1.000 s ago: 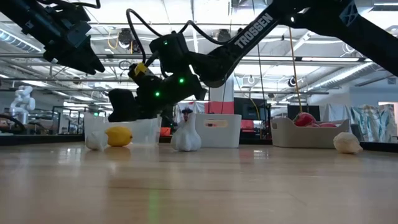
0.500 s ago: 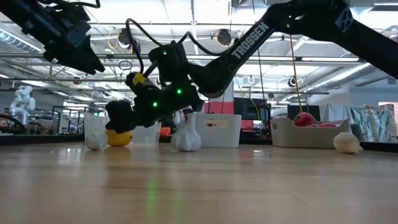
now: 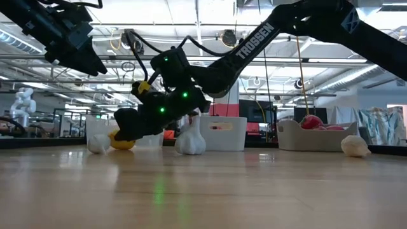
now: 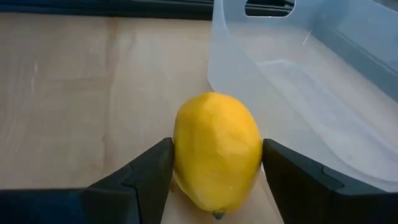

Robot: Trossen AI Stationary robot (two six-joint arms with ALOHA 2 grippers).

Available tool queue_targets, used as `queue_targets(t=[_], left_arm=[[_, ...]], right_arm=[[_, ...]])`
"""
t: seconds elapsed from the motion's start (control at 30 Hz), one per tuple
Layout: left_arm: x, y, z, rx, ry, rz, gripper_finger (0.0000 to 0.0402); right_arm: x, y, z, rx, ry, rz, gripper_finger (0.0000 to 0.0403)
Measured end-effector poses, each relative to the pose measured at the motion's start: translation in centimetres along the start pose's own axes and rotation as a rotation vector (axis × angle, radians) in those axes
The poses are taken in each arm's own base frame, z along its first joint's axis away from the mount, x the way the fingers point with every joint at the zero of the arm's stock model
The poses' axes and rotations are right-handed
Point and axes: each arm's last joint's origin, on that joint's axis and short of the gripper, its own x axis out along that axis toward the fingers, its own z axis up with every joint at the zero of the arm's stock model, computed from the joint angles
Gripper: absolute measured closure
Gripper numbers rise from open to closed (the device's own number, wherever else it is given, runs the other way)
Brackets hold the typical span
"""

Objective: Sort produce into baskets
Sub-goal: Put the yellow lemon into the white bin

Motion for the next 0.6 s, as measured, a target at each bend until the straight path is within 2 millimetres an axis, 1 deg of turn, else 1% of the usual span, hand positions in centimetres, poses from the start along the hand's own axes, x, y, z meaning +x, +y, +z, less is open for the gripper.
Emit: queue_targets(t=[0.17, 0.27, 0.4, 0.6], left_arm=[[0.0, 0.0, 0.0, 0.000, 0.000, 0.000, 0.0146], [0.0, 0.0, 0.0, 0.000, 0.000, 0.000, 0.0146], [0.0, 0.0, 0.0, 0.001, 0.000, 0.000, 0.0146], [0.0, 0.0, 0.0, 0.001, 0.003, -0.004, 0.0146]], right_arm=[[0.1, 0.1, 0.9, -0.022, -0.011, 0.003, 0.0170], [0.1, 0.1, 1.3, -0.026, 0.013, 0.008, 0.0170], [0.1, 0.0, 1.3, -0.008, 0.070, 0.008, 0.0180], [0.1, 0.0, 1.3, -0.008, 0.084, 0.009, 0.0202]])
